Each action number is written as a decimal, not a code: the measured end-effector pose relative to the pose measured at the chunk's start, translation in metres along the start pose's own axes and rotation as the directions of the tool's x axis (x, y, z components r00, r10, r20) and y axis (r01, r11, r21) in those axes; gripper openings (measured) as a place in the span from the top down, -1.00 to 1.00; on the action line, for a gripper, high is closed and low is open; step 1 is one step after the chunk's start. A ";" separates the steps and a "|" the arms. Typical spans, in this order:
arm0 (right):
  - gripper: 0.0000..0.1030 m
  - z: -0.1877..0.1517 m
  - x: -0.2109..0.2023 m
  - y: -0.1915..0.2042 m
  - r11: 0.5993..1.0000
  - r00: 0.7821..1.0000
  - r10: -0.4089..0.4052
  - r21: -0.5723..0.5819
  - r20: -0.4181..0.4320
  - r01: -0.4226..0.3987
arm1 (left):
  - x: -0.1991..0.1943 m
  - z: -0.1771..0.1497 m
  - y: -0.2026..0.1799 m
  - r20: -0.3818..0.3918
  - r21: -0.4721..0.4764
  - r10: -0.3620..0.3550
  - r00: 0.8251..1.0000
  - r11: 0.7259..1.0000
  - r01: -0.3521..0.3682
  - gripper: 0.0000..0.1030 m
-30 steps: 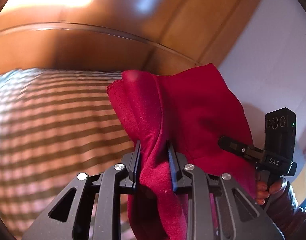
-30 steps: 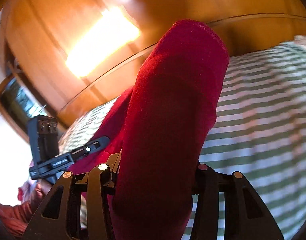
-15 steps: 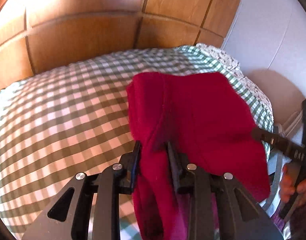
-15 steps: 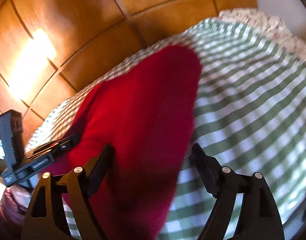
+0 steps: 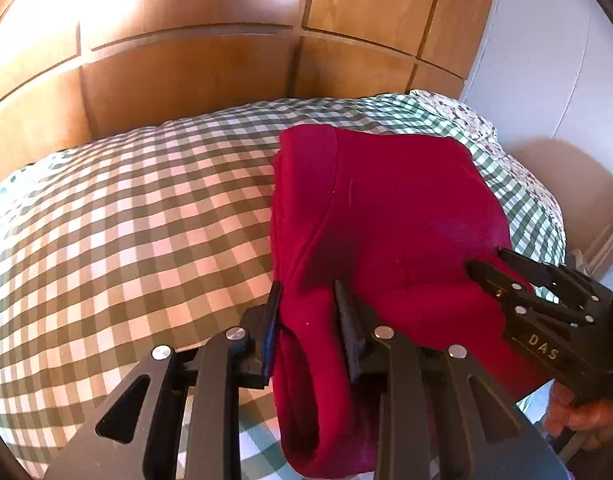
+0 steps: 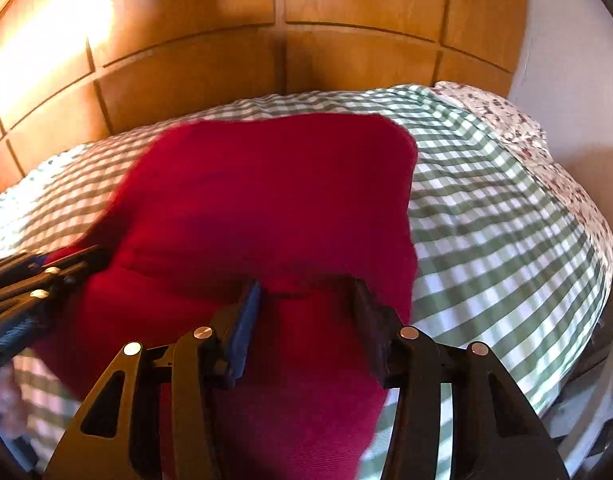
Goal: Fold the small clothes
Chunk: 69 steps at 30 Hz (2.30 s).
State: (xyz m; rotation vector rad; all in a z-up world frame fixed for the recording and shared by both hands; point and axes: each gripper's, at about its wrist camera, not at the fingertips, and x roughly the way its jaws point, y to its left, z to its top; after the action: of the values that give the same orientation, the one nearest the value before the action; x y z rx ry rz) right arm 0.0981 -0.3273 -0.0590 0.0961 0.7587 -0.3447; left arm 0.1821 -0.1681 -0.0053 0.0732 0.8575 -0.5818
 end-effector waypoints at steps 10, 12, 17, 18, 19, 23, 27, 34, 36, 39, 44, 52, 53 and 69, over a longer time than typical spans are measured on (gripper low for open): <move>0.09 -0.001 -0.044 -0.003 0.999 1.000 0.007 0.050 0.011 -0.007 | -0.029 -0.002 -0.005 0.037 -0.003 0.033 0.999 0.999 -0.033 0.30; 0.02 -0.004 -0.054 -0.001 0.999 1.000 0.013 0.049 0.016 -0.014 | -0.032 -0.004 -0.004 0.040 -0.005 0.035 0.999 0.999 -0.035 0.29; -0.12 -0.012 -0.074 0.010 1.000 0.999 0.003 0.013 0.046 -0.004 | -0.036 -0.010 -0.006 0.045 -0.003 0.045 0.998 0.999 -0.045 0.29; -0.12 -0.014 -0.078 0.012 1.000 0.999 -0.006 0.006 0.052 0.006 | -0.037 -0.011 -0.005 0.045 -0.002 0.047 0.998 0.999 -0.047 0.29; -0.12 -0.016 -0.080 0.014 1.000 0.998 -0.009 0.004 0.055 0.009 | -0.037 -0.012 -0.005 0.045 -0.003 0.050 0.998 0.999 -0.050 0.29; -0.12 -0.025 -0.081 0.020 1.000 0.999 -0.016 0.001 0.042 0.016 | -0.030 -0.017 -0.002 0.024 -0.001 0.064 0.998 0.998 -0.064 0.25; -0.12 -0.041 -0.054 0.022 0.998 0.997 -0.068 0.007 -0.048 0.068 | -0.035 -0.022 -0.002 0.036 -0.010 0.075 0.997 0.997 -0.075 0.16; -0.57 -0.030 -0.087 0.017 0.984 0.990 -0.135 0.121 0.028 0.131 | -0.065 -0.031 0.006 0.083 -0.092 0.101 0.991 0.991 -0.093 -0.35; -0.66 -0.028 -0.097 0.018 0.976 0.982 -0.179 0.135 0.055 0.171 | -0.074 -0.036 0.006 0.097 -0.099 0.127 0.987 0.988 -0.118 -0.43; -0.79 -0.030 -0.109 0.021 0.965 0.971 -0.222 0.161 0.084 0.207 | -0.084 -0.042 0.003 0.113 -0.102 0.154 0.982 0.984 -0.143 -0.51; -0.84 -0.038 -0.118 0.028 0.956 0.961 -0.257 0.168 0.100 0.239 | -0.098 -0.050 -0.001 0.143 -0.104 0.193 0.971 0.978 -0.179 -0.67; -0.87 -0.049 -0.129 0.031 0.948 0.953 -0.279 0.191 0.116 0.254 | -0.109 -0.055 -0.001 0.158 -0.124 0.226 0.961 0.970 -0.208 -0.84; -0.87 -0.050 -0.129 0.031 0.948 0.953 -0.281 0.189 0.116 0.256 | -0.111 -0.055 -0.002 0.161 -0.124 0.226 0.961 0.970 -0.208 -0.86; -0.87 -0.061 -0.139 0.021 0.936 0.948 -0.291 0.245 0.131 0.254 | -0.123 -0.060 -0.023 0.183 -0.084 0.223 0.958 0.974 -0.211 -0.94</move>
State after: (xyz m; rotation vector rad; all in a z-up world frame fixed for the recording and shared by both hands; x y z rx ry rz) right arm -0.0285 -0.2569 -0.0078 0.1744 0.5656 -0.6970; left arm 0.0664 -0.1141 0.0483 0.0515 0.6698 -0.3481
